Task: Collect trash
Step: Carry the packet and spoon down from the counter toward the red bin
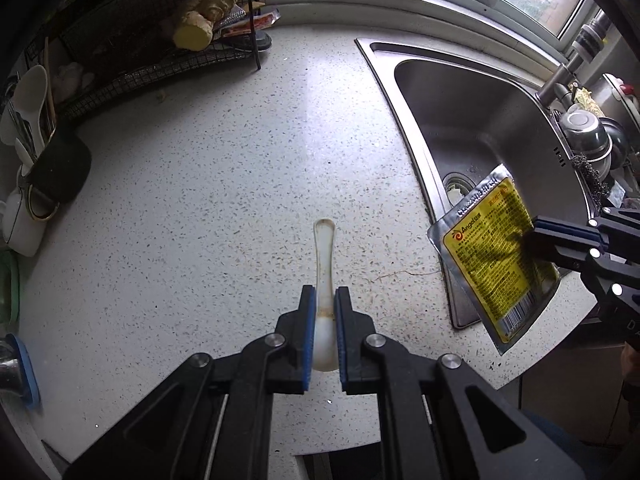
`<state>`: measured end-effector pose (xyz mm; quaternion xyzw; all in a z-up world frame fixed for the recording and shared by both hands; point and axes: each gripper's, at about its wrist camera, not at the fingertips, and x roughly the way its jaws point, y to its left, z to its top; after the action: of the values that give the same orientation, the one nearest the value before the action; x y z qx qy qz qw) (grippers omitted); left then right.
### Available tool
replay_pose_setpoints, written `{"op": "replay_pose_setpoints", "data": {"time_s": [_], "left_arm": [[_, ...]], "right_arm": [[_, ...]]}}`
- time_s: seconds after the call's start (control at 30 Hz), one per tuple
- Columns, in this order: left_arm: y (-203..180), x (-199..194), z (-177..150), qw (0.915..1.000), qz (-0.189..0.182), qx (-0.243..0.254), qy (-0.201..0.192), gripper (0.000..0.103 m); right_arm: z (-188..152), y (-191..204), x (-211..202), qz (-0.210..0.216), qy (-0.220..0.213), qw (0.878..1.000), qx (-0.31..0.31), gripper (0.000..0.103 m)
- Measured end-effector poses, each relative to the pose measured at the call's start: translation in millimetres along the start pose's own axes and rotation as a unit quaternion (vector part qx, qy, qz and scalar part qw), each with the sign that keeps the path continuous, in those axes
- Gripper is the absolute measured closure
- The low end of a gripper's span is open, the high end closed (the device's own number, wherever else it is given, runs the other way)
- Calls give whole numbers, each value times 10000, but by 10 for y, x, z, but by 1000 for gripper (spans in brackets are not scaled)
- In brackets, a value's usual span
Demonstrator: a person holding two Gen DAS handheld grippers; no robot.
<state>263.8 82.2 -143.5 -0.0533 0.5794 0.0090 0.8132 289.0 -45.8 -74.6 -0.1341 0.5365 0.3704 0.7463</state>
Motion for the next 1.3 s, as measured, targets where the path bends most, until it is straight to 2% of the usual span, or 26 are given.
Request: {"op": "replay_pose_setpoints", "data": {"time_s": [0.27,0.47,0.9,1.1,1.3], "left_arm": [[-448,-457,-446,9991,-154,339,-199,95],[-803,-539,-707,9973,-233,609,-328,95],[-1663,-777,-1590,9925,-456,1056,-415,95],[-1916,-694,-1820,9895,-589,1304,-220,95],[-2023,-347,-1998,9867,-716,1451,159,95]], "right_arm": [[-451,-72,-448,-124,-327,9992,214,99],[-941,-111,-762,-210,-487,9980,356,99],[-1998,-1,-1261,-363,-707,9944,693,99],[-2358,-5,-1360,-439,-670,9918,994,99],[-2581,-66,-1255,-519,-536,9873,1404,99]]}}
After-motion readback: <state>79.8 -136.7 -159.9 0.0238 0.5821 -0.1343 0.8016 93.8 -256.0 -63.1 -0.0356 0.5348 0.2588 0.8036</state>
